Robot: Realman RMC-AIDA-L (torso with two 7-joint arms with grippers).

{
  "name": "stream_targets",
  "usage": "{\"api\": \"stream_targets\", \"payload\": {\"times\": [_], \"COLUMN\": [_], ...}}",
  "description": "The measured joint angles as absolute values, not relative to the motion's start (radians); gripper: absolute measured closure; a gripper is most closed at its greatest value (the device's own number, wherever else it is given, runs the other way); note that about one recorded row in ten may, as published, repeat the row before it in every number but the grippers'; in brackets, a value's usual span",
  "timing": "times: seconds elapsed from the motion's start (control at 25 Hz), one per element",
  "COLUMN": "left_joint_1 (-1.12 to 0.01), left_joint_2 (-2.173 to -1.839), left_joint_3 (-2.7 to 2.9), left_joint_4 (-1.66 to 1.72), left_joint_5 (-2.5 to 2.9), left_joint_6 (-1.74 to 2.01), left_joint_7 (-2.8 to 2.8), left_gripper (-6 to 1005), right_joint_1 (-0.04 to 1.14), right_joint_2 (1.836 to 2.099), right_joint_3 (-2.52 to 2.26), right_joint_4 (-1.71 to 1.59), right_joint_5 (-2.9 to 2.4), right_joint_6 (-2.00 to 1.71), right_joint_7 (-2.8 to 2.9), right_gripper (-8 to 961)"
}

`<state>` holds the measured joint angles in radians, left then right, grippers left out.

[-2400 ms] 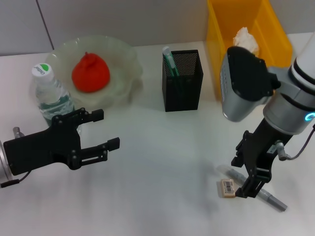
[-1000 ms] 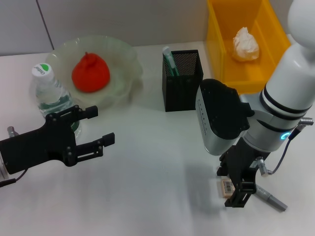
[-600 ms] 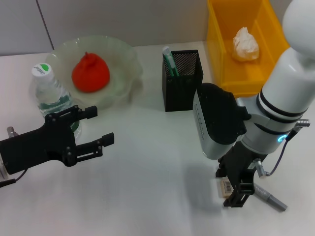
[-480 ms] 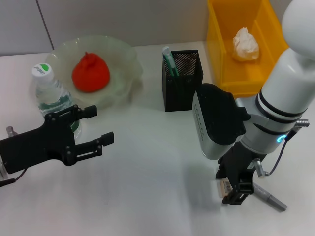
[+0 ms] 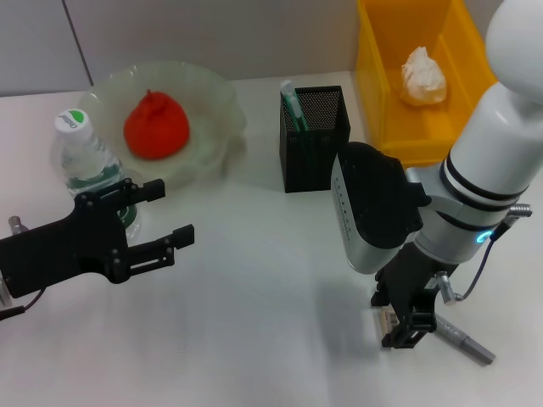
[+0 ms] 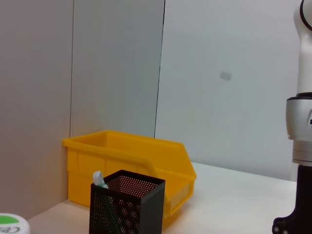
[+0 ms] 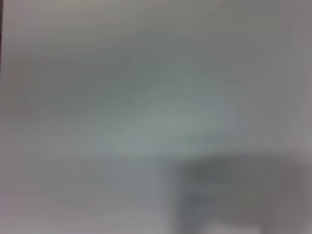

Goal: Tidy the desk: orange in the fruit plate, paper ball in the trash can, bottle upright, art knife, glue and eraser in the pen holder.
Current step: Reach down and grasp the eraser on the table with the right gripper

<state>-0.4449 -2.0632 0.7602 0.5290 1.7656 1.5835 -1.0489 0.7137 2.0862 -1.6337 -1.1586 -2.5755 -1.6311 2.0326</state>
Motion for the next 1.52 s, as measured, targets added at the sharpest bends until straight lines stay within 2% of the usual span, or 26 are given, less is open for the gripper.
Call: {"api": "stream_targets", "payload": {"times": [1.04,1.52], "left_joint_1": [-0.445,-0.445], "left_joint_2": [-2.062,-2.063], "left_joint_3": [0.759,0.759], "left_joint_4": [0.529,0.529], "left_joint_5": [1.766,1.766], "left_joint_6": [1.584,1.583], "left_joint_7": [-1.049,-1.049], "left_gripper": [197,197], "right_joint_1": [0.713,0.713], "right_joint_2": [2.086,2.086], "right_joint_3": [-1.646,-1.648], "right_joint_4": [-1.153,-1.152], "right_joint_5": [-2.581,-2.581], "right_joint_6": [-1.623,-1.623], "right_joint_7": [2.04,2.04], "right_gripper": [411,464]}}
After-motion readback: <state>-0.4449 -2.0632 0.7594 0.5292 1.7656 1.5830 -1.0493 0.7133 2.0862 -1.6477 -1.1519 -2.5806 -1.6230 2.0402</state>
